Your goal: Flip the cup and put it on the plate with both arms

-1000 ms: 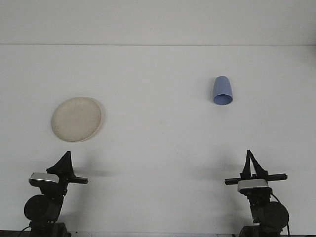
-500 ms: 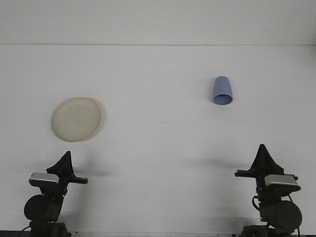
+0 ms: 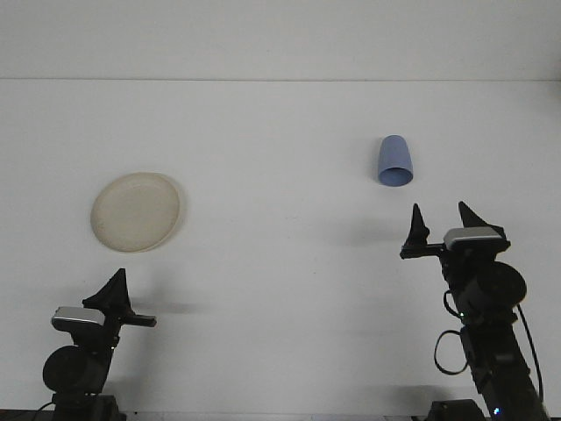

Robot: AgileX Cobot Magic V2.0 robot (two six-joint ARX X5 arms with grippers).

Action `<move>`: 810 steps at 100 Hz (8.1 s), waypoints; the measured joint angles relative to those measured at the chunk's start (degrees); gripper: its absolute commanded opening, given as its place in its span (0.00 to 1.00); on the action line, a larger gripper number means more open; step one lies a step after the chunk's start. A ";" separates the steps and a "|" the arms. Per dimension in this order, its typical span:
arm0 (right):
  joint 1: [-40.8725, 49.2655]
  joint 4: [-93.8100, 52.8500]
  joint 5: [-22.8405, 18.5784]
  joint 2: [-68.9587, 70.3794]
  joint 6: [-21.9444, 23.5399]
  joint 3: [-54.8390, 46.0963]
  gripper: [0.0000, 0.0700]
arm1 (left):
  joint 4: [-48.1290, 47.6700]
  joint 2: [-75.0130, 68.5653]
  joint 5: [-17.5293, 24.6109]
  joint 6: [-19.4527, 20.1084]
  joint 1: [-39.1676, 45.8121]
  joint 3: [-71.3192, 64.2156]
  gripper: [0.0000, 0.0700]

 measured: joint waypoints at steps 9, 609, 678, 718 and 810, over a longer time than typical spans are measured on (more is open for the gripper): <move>-0.02 5.20 0.00 6.67 -0.98 0.00 0.84 | 0.00 0.00 0.00 0.00 0.00 0.00 0.02; 20.13 -40.63 9.11 -24.48 -8.52 1.51 0.39 | -55.32 91.14 18.01 4.52 -39.89 78.34 0.74; 20.13 -40.52 9.11 -24.48 -8.52 1.51 0.39 | -49.00 99.93 11.58 3.98 -45.64 78.47 0.24; 20.13 -40.50 9.11 -24.48 -8.52 1.51 0.39 | -50.38 99.91 8.94 3.89 -46.05 79.97 0.02; 20.13 -40.52 9.11 -24.48 -8.52 1.51 0.39 | -66.20 88.39 -2.89 4.15 -0.66 98.05 0.02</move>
